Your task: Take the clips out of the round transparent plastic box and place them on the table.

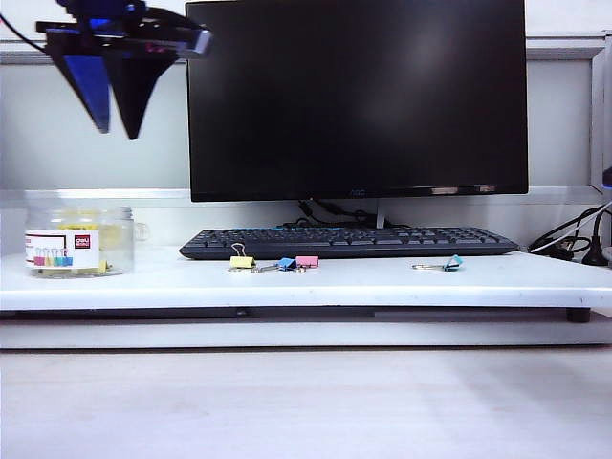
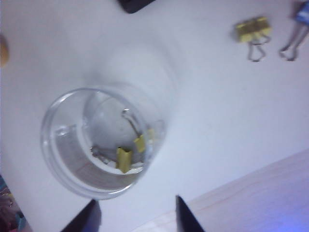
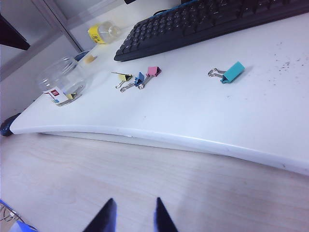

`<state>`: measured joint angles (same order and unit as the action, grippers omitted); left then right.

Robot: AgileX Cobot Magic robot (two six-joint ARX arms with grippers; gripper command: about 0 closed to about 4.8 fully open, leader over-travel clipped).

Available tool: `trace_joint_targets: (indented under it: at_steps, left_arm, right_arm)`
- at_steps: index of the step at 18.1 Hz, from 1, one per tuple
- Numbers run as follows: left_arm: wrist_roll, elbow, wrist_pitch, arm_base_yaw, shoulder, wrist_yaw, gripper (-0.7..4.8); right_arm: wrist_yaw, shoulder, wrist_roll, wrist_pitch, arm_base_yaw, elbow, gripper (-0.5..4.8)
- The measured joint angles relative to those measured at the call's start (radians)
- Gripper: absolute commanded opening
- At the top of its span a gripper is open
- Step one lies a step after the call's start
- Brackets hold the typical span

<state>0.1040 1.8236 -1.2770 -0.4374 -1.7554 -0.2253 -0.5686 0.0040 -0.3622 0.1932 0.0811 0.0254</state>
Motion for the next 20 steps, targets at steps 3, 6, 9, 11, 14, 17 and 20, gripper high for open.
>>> trace_joint_targets:
  at_steps: [3,6,9,11,14,17,20]
  left_arm:
    - [0.0,0.0,-0.004,0.031,0.0,0.0,2.14]
    - [0.0,0.0,-0.006,0.066,0.0,0.001,2.14]
    - [0.002,0.0,-0.006,0.072,0.0,0.002,2.14]
    - [0.012,-0.001,-0.006,0.072,0.0,0.017,2.14]
    - [0.015,-0.003,-0.006,0.071,0.0,0.053,2.14]
    - [0.015,-0.003,-0.006,0.072,0.0,0.054,2.14]
    - [0.015,-0.003,-0.007,0.071,0.0,0.054,2.14]
  right_arm:
    - [-0.013,0.0,0.0,0.0,0.0,0.0,1.08]
    - [-0.074,0.0,-0.003,-0.001,0.001,0.0,1.07]
    - [-0.191,0.0,-0.004,-0.003,0.001,0.0,1.07]
    - [-0.254,0.0,-0.012,-0.011,0.001,0.0,1.07]
    - [-0.315,0.0,-0.103,-0.108,0.0,-0.003,1.08]
    - [-0.325,0.0,-0.2,-0.303,0.0,0.0,1.08]
    - [-0.327,0.0,-0.209,-0.307,0.0,0.009,1.29]
